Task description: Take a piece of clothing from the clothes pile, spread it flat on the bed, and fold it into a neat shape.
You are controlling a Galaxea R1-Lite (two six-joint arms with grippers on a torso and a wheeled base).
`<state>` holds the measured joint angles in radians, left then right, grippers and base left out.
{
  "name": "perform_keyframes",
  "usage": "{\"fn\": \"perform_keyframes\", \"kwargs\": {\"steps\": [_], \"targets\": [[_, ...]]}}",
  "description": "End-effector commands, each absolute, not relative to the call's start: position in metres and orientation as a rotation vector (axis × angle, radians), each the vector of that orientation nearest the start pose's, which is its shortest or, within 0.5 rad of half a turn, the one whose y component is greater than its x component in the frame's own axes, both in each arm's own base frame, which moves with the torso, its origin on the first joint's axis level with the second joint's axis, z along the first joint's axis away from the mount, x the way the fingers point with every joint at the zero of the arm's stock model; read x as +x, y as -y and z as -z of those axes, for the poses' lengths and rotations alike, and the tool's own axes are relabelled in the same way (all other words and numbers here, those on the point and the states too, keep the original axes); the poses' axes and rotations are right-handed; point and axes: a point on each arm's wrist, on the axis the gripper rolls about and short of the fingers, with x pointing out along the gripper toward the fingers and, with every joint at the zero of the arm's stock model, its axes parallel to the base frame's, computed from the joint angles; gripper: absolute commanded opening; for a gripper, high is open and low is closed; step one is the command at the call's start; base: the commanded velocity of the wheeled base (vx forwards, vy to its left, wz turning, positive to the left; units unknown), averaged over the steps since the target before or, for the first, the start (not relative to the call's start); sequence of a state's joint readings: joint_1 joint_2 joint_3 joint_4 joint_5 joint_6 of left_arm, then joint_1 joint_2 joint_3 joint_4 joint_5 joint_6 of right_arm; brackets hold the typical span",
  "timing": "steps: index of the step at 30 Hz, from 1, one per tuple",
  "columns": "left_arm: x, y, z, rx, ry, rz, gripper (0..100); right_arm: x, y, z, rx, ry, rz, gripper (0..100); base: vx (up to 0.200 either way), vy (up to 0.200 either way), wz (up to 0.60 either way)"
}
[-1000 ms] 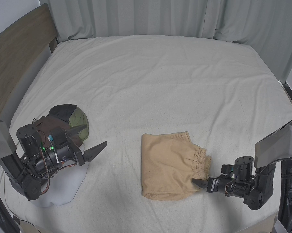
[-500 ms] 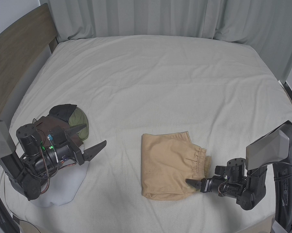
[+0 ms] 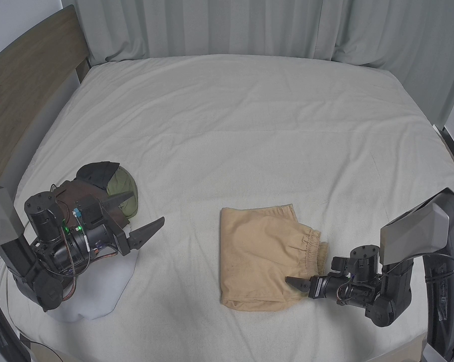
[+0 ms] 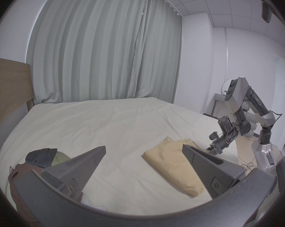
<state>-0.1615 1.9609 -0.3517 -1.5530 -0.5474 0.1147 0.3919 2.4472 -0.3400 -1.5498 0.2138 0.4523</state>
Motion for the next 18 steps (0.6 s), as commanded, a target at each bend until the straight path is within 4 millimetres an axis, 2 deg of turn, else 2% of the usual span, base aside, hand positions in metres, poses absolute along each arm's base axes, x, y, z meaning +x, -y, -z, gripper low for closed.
{"fn": "perform_keyframes", "kwargs": {"steps": [1, 18], "targets": [[0.2762, 0.0559, -0.0950, 0.100, -0.013, 0.708, 100, 0.2678, -0.1161, 0.0500, 0.376, -0.687, -0.451, 100, 0.000, 0.000, 0.00], [0.2764, 0.0546, -0.0943, 0.099, -0.016, 0.703, 100, 0.2666, -0.1181, 0.0478, 0.375, -0.683, -0.462, 100, 0.000, 0.000, 0.00]]}}
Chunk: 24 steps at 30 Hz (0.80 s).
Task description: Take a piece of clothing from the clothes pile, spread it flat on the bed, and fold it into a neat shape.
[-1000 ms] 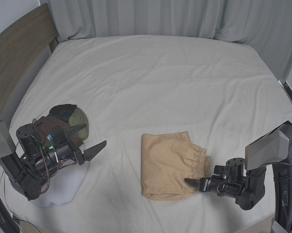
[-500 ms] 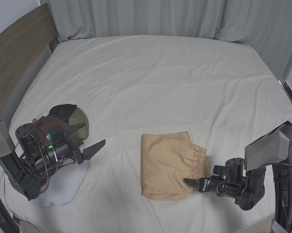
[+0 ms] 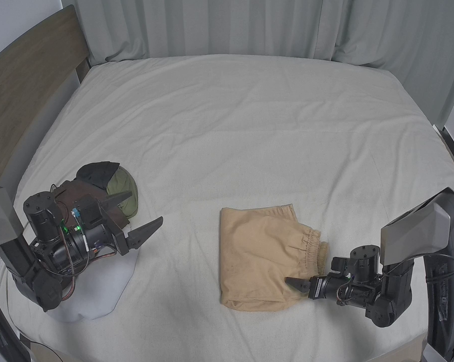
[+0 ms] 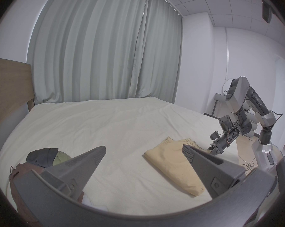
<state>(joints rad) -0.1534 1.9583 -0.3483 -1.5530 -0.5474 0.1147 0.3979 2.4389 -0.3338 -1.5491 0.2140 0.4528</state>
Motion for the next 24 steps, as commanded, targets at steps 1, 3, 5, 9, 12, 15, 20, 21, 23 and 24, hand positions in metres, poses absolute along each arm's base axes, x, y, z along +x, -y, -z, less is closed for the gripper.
{"fn": "perform_keyframes", "kwargs": {"steps": [1, 3, 5, 9, 12, 15, 20, 21, 23, 24], "targets": [[0.276, 0.055, -0.094, 0.099, -0.016, 0.703, 100, 0.267, -0.118, 0.048, 0.375, -0.681, -0.462, 0, 0.000, 0.000, 0.00], [0.276, 0.055, -0.094, 0.099, -0.018, 0.703, 100, 0.267, -0.118, 0.047, 0.375, -0.678, -0.463, 0, 0.000, 0.000, 0.00], [0.276, 0.055, -0.094, 0.099, -0.016, 0.703, 100, 0.267, -0.118, 0.047, 0.375, -0.678, -0.463, 0, 0.000, 0.000, 0.00], [0.276, 0.055, -0.094, 0.099, -0.018, 0.703, 100, 0.267, -0.118, 0.044, 0.377, -0.669, -0.465, 0, 0.000, 0.000, 0.00], [0.276, 0.054, -0.094, 0.098, -0.020, 0.703, 100, 0.268, -0.119, 0.040, 0.380, -0.655, -0.469, 0, 0.000, 0.000, 0.00], [0.276, 0.054, -0.094, 0.098, -0.020, 0.703, 100, 0.269, -0.119, 0.034, 0.383, -0.637, -0.476, 0, 0.000, 0.000, 0.00], [0.276, 0.054, -0.094, 0.099, -0.018, 0.703, 100, 0.267, -0.124, 0.013, 0.387, -0.575, -0.516, 0, 0.000, 0.000, 0.00], [0.276, 0.054, -0.094, 0.099, -0.018, 0.703, 100, 0.265, -0.125, 0.009, 0.388, -0.566, -0.528, 0, 0.000, 0.000, 0.00], [0.276, 0.054, -0.095, 0.099, -0.016, 0.703, 100, 0.263, -0.129, 0.001, 0.388, -0.550, -0.554, 0, 0.000, 0.000, 0.00], [0.275, 0.054, -0.095, 0.099, -0.017, 0.702, 100, 0.261, -0.130, -0.002, 0.388, -0.545, -0.564, 0, 0.000, 0.000, 0.00]]}}
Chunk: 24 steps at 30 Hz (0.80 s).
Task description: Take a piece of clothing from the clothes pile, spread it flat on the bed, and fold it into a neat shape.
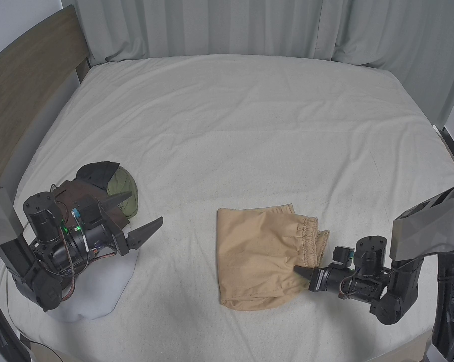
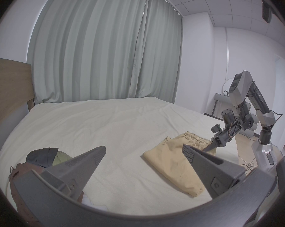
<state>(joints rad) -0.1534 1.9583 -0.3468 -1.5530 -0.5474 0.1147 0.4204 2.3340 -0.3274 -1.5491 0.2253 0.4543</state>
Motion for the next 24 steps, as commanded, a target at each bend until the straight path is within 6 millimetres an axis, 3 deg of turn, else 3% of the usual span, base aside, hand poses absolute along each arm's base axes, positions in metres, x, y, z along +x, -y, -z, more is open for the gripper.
{"fn": "perform_keyframes", "kwargs": {"steps": [1, 24], "targets": [[0.275, 0.054, -0.095, 0.099, -0.017, 0.700, 100, 0.260, -0.131, -0.004, 0.388, -0.538, -0.570, 0, 0.000, 0.000, 0.00], [0.272, 0.052, -0.099, 0.102, -0.007, 0.701, 100, 0.253, -0.136, -0.053, 0.411, -0.406, -0.747, 0, 0.000, 0.000, 0.00]]}}
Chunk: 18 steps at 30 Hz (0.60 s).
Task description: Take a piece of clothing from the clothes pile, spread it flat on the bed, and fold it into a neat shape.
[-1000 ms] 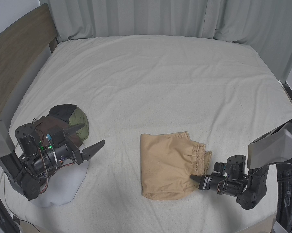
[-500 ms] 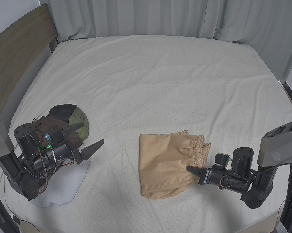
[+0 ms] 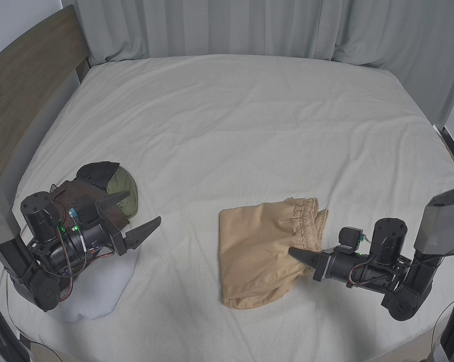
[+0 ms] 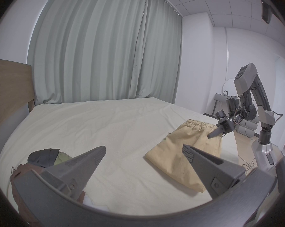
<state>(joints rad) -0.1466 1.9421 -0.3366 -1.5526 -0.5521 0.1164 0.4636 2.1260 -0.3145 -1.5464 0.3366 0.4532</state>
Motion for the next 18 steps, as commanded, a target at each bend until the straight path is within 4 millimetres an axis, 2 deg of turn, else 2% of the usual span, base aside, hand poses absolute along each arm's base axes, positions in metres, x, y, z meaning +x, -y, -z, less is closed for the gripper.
{"fn": "perform_keyframes", "kwargs": {"steps": [1, 6, 10, 18], "targets": [[0.271, 0.052, -0.099, 0.103, -0.004, 0.701, 100, 0.253, -0.136, -0.054, 0.411, -0.400, -0.752, 0, 0.000, 0.000, 0.00], [0.270, 0.052, -0.098, 0.101, -0.011, 0.701, 100, 0.254, -0.138, -0.056, 0.410, -0.395, -0.788, 0, 0.000, 0.000, 0.00], [0.269, 0.053, -0.097, 0.100, -0.017, 0.703, 100, 0.252, -0.136, -0.068, 0.414, -0.364, -0.844, 0, 0.000, 0.000, 0.00], [0.267, 0.052, -0.100, 0.102, -0.008, 0.700, 100, 0.262, -0.140, -0.079, 0.415, -0.309, -0.915, 0, 0.000, 0.000, 0.00]]}}
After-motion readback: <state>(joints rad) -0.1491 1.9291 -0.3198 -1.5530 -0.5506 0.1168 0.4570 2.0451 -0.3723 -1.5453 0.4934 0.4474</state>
